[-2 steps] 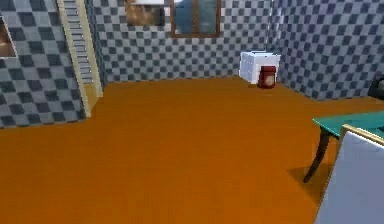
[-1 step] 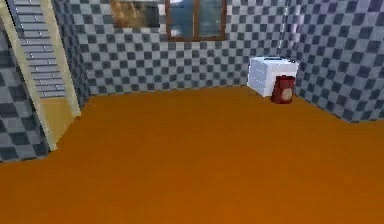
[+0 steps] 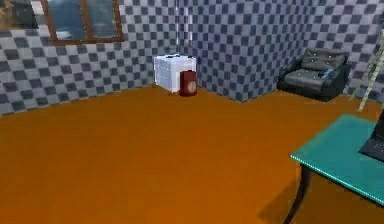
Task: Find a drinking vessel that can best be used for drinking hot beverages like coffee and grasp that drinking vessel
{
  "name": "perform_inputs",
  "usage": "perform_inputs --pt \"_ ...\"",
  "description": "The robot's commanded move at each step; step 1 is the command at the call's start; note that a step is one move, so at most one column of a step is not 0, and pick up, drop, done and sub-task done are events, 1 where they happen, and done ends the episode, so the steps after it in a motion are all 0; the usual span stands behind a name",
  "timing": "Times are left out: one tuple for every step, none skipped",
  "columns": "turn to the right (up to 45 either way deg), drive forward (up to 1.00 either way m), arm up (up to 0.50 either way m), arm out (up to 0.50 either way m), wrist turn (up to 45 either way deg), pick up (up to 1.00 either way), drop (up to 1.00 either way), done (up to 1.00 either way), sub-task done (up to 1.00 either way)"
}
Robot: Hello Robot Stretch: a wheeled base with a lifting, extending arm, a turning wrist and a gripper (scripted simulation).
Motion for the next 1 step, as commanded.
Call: perform_inputs --pt "0.0 1.0 0.0 0.0 0.0 0.0 0.0 0.0 0.0"
